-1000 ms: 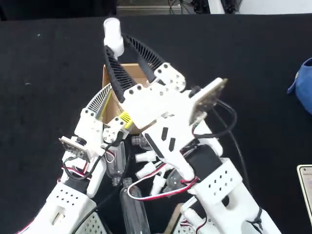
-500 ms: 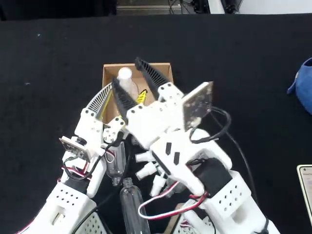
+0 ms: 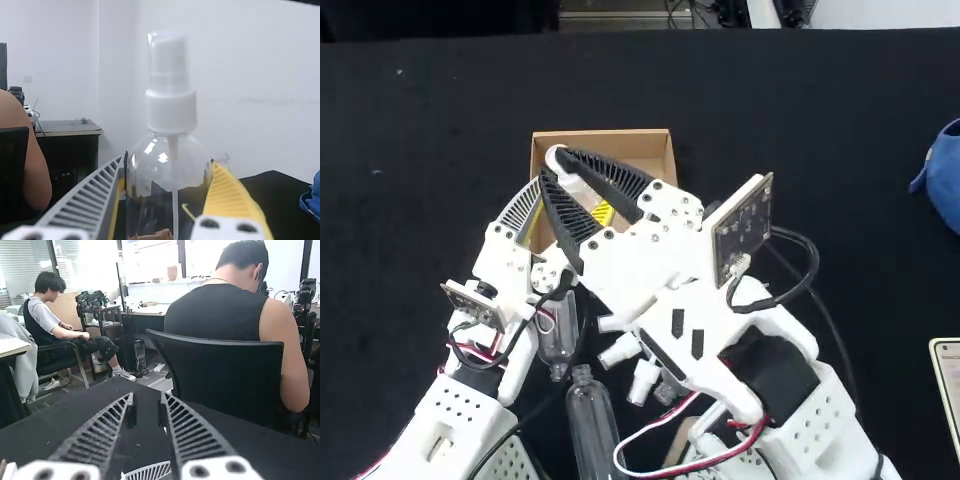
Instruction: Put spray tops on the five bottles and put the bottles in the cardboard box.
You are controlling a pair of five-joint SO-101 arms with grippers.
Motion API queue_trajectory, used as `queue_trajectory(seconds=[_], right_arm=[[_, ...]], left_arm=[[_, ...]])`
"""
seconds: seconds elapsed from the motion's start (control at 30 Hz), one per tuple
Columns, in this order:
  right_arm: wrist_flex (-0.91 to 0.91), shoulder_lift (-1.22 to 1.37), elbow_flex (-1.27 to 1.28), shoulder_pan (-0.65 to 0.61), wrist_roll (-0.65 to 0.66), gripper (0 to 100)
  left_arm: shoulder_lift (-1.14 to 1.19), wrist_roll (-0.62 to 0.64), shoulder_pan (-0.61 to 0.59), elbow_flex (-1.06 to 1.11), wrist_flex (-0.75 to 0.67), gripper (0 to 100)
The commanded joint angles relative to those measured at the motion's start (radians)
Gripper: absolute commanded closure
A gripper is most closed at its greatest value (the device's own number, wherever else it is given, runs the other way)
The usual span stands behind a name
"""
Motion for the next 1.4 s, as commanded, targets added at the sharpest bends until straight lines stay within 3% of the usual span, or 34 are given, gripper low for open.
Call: queue_trajectory(seconds=[0.0,0.17,0.4,0.53,0.67,0.93,1.03,1.27,1.37], right_arm=[[0.000,-0.051,-0.090,0.069,0.006,93.5],[0.026,-0.162,-0.054,0.244,0.011,93.4],[0.098,-0.321,0.231,0.566,0.006,93.4],[0.087,-0.447,0.478,0.698,0.005,93.4],[0.054,-0.576,0.685,0.746,0.003,93.4],[-0.037,-0.792,0.949,0.753,0.014,93.4],[-0.038,-0.816,0.980,0.752,0.014,93.3],[-0.038,-0.812,0.989,0.747,0.014,93.2],[-0.038,-0.812,0.989,0.747,0.014,93.2]], left_arm=[[-0.014,-0.009,0.005,0.028,-0.021,97],[-0.014,-0.009,0.007,0.028,-0.021,97],[-0.003,-0.009,0.002,0.028,-0.015,97],[-0.012,-0.003,-0.065,0.027,0.104,97],[-0.005,-0.002,-0.133,-0.022,0.230,97],[0.120,0.000,-0.162,-0.346,0.388,97],[0.288,-0.002,-0.166,-0.421,0.325,97],[0.715,-0.009,-0.168,-0.475,-0.098,97],[0.893,-0.009,-0.170,-0.518,-0.216,97]])
